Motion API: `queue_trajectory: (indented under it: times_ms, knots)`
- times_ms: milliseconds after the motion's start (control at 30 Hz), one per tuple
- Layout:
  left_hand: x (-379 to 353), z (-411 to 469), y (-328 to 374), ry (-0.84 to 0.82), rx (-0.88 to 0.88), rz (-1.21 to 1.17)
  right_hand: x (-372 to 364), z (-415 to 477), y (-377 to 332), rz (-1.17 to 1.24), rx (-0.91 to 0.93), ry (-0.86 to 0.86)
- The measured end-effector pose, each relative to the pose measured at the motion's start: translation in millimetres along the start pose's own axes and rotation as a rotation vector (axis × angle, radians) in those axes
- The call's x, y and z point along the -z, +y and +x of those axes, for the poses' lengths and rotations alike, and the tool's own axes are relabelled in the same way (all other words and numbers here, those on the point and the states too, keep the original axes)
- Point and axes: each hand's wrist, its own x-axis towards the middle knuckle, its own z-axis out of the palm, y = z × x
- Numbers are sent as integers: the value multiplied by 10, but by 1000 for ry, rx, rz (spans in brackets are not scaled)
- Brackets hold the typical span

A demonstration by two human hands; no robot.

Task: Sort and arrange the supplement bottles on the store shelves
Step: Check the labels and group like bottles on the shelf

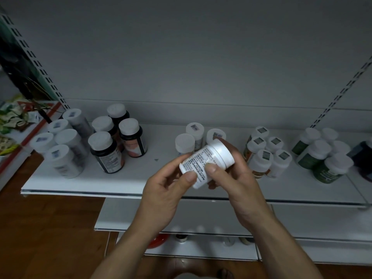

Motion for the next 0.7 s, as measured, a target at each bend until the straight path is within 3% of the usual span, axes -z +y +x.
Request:
queue_trajectory:
  times_ms: [333, 433, 567, 700]
  knots:
    - [16, 11, -42, -9, -3, -22, -11, -12, 60, 5, 3, -10]
    - [76, 9, -78, -38, 2, 149, -3, 0, 102, -5, -10, 21]
    - [148, 30, -135, -81, 26, 519, -17, 12, 204, -199, -9, 29]
    - [105, 73, -248, -57, -14, 572, -30, 97, 237, -461, 13, -48]
